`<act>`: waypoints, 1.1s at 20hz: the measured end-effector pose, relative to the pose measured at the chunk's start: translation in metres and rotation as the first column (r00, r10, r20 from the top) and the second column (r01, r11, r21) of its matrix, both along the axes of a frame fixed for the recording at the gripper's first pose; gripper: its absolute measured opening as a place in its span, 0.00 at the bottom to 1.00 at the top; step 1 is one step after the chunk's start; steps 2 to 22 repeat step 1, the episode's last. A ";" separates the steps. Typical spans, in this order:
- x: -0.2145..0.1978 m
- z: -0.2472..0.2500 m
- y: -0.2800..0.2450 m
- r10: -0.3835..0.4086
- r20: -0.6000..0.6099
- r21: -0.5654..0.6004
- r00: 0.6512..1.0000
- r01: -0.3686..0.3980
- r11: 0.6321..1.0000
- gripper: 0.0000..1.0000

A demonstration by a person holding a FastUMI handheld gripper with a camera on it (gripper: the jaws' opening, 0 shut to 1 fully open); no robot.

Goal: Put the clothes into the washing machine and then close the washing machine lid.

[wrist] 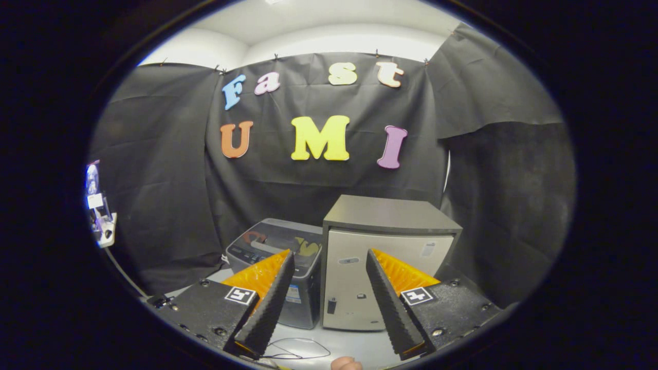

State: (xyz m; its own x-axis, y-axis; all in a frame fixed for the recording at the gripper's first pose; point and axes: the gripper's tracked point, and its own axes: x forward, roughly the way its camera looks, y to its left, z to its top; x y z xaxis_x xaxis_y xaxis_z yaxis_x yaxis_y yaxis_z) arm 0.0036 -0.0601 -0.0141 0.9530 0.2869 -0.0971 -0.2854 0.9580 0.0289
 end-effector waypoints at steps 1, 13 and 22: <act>0.000 -0.001 -0.004 -0.004 0.001 0.002 1.000 0.004 1.000 0.88; 0.000 -0.001 -0.004 -0.004 0.001 0.002 1.000 0.004 1.000 0.88; 0.000 -0.001 -0.004 -0.004 0.001 0.002 1.000 0.004 1.000 0.88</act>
